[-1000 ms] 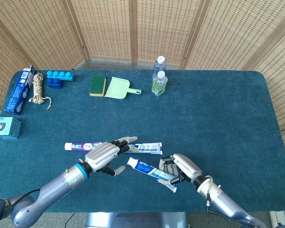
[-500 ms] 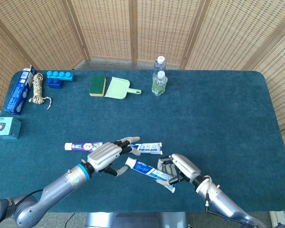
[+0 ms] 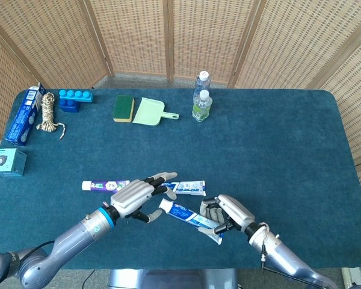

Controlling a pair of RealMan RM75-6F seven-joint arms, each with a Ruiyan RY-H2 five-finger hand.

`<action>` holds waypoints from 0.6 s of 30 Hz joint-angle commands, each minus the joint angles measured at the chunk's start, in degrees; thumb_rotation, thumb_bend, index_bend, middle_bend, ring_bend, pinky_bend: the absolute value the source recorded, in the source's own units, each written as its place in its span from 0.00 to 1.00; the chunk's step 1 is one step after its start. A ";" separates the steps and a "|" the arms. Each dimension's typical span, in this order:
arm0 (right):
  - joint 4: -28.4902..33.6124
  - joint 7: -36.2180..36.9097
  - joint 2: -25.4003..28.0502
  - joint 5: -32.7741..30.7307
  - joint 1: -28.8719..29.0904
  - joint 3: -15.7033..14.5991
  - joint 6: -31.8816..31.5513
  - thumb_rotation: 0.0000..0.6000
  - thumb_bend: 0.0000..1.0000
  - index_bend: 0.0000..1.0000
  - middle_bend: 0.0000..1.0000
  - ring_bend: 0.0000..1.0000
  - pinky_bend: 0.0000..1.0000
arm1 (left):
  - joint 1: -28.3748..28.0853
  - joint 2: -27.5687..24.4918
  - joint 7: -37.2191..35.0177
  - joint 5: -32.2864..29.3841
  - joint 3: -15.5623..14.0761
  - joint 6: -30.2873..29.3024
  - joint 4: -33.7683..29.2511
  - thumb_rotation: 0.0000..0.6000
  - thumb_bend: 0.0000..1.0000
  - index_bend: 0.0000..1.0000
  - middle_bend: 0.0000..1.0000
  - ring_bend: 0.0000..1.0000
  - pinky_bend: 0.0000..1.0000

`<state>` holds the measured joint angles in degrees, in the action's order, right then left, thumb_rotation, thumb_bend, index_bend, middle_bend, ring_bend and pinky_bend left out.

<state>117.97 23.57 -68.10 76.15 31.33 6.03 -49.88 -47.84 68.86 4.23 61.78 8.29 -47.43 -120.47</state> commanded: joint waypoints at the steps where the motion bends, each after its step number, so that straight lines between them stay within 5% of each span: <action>1: -0.08 0.37 0.11 0.19 0.03 -0.05 0.11 1.00 0.45 0.95 0.72 0.70 0.74 | -0.03 0.04 -0.12 0.05 0.03 -0.08 0.03 1.00 0.43 0.31 0.05 0.04 0.20; 18: -0.35 1.57 0.66 0.37 0.04 -0.26 0.12 1.00 0.45 0.95 0.72 0.70 0.74 | -0.29 0.04 -0.41 0.33 -0.09 -0.27 0.05 1.00 0.49 0.30 0.05 0.04 0.20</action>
<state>117.63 25.05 -67.47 76.52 31.38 5.77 -49.74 -48.13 68.90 3.82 62.11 8.21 -47.70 -120.43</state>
